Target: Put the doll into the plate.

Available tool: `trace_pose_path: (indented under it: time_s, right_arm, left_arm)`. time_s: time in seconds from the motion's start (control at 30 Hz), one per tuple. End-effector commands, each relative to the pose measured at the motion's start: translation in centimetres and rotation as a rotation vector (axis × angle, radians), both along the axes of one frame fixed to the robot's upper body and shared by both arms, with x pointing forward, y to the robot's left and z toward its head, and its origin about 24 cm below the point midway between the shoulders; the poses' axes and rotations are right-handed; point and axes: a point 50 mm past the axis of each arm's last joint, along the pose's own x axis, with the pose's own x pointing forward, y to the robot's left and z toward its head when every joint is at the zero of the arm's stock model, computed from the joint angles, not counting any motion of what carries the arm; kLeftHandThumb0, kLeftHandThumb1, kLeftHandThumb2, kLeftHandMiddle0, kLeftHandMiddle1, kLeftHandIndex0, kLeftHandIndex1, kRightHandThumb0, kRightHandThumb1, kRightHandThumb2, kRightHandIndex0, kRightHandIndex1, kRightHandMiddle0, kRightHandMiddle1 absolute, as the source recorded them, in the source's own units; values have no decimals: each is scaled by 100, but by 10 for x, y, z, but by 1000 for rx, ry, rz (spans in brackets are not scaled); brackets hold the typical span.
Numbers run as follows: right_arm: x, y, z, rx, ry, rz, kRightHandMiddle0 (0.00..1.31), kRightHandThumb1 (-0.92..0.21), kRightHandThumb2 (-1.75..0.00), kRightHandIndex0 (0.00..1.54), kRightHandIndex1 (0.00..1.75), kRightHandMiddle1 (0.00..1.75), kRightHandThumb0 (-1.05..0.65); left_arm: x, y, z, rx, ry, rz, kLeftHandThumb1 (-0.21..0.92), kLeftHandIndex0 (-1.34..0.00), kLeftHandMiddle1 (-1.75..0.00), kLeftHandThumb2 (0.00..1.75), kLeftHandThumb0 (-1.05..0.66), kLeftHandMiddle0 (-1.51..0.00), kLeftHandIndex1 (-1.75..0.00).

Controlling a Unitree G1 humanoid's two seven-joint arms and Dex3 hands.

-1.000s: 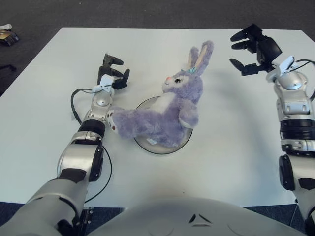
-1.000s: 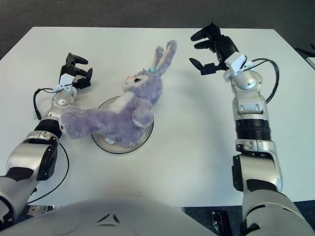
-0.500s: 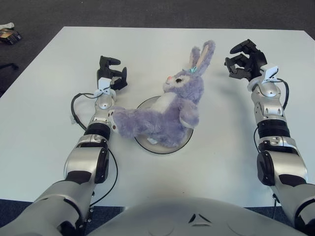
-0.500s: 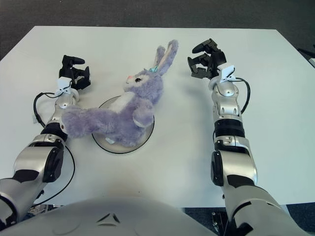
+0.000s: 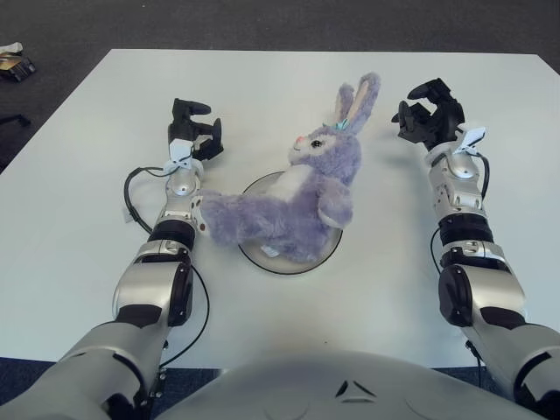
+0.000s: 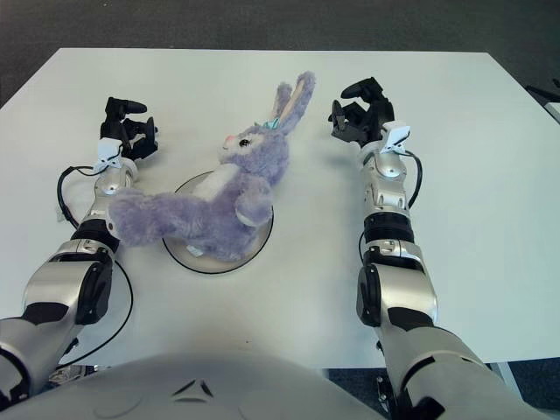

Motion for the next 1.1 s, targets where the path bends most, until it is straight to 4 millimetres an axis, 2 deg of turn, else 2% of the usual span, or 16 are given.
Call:
trace_pose_path:
  time_s: [0.0,0.1,0.27,0.67,1.07]
  right_arm:
    - [-2,2,-4,31,-2,-13,36,-36,-124,65,160,175,-1]
    - [-3,5,-8,44,22,-14,37,-33,-130,64,168,175,-1]
    - [-4,8,-13,56,55,-15,46,-21,-145,70,173,173,-1]
    - [-12,12,-31,34,136,-21,62,-8,-156,79,175,163,-1]
    - [-25,20,-41,-51,145,-21,68,-5,-157,80,175,158,-1]
  left_arm:
    - [-7,3,-14,-12,37,4,53,-30,-143,97,-1,-60,-175]
    - [-8,3,-16,-26,43,0,49,-32,-145,102,-1,-61,-175]
    - [-8,3,-17,-37,53,-6,45,-34,-148,108,-1,-62,-175]
    - [-15,2,-27,-80,84,-16,40,-33,-155,116,-1,-65,-175]
    - [-20,-2,-29,-145,96,-75,35,-35,-159,125,-1,-68,-175]
